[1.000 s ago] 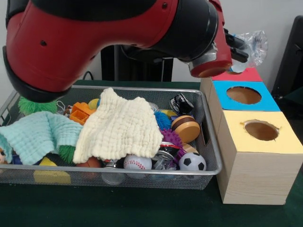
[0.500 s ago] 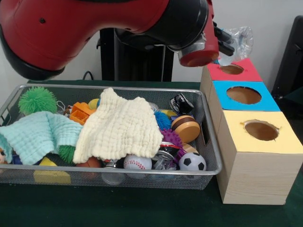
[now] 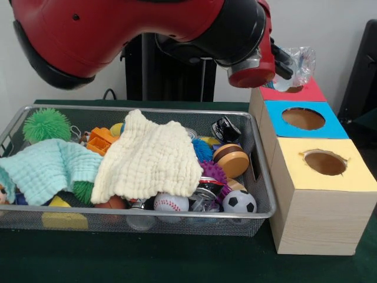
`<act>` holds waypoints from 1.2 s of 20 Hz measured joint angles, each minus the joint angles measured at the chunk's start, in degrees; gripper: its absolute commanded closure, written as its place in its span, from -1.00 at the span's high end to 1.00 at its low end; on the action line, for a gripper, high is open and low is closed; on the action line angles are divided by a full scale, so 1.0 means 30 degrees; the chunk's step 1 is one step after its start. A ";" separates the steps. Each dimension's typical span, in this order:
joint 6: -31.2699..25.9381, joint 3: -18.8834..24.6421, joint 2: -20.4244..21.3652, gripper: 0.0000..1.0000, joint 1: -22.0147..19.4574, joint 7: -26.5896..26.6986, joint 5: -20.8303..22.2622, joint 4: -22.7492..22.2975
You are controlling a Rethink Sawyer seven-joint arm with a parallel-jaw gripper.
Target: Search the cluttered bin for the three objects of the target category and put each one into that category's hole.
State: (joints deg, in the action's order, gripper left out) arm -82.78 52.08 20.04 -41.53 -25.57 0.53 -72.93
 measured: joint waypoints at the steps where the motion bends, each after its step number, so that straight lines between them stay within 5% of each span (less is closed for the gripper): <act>1: 0.0322 -0.0008 0.0049 -1.00 0.0002 0.0000 -0.0004 -0.0221; 13: 0.4715 -0.0028 0.0959 -1.00 0.0100 0.0000 -0.0039 -0.3292; 24: 0.5334 -0.0328 0.1579 -1.00 0.1213 0.0000 -0.0082 -0.3815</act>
State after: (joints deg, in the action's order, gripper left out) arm -66.78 51.10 24.78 -37.89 -25.57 0.28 -84.37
